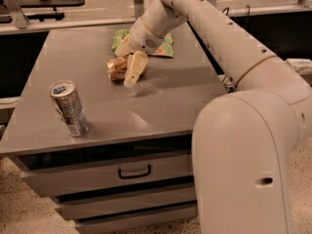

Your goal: Knock orange can over

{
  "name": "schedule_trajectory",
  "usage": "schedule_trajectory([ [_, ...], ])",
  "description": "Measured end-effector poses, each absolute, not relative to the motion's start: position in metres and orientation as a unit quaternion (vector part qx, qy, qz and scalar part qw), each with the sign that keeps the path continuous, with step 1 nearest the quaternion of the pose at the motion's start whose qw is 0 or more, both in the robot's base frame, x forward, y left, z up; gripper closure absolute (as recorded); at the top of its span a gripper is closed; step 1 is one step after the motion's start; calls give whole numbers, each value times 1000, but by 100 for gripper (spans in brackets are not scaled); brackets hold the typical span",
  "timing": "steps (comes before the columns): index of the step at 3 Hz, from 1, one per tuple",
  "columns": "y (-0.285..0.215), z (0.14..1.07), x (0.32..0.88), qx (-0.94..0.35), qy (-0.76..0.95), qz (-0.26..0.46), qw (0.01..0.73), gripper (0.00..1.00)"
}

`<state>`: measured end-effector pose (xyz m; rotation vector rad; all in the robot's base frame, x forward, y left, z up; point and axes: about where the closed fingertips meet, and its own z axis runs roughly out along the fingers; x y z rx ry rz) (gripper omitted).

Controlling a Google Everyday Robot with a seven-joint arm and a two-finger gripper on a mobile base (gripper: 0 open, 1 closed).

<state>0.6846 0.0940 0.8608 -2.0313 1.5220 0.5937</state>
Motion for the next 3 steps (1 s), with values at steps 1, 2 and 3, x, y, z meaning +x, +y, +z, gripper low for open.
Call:
schedule_trajectory([
  [1, 88, 864, 685, -745, 567, 223, 273, 0],
  [2, 68, 871, 686, -724, 583, 224, 292, 0],
  [3, 33, 885, 687, -688, 604, 224, 335, 0],
])
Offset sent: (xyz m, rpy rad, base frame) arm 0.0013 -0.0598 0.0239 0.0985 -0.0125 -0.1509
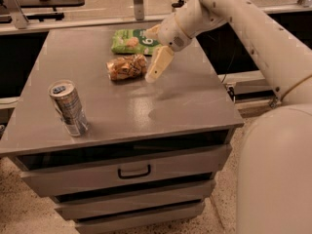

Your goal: Knock orange can over

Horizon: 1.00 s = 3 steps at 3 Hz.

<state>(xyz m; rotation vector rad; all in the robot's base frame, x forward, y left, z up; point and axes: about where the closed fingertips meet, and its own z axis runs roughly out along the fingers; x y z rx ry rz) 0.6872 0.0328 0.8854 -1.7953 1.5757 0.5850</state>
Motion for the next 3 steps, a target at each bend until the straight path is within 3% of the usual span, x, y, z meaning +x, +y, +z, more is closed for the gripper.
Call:
schedule_trajectory([
  [2, -71, 947, 677, -583, 595, 212, 511, 0],
  [3, -121, 956, 668, -555, 605, 194, 536, 0],
])
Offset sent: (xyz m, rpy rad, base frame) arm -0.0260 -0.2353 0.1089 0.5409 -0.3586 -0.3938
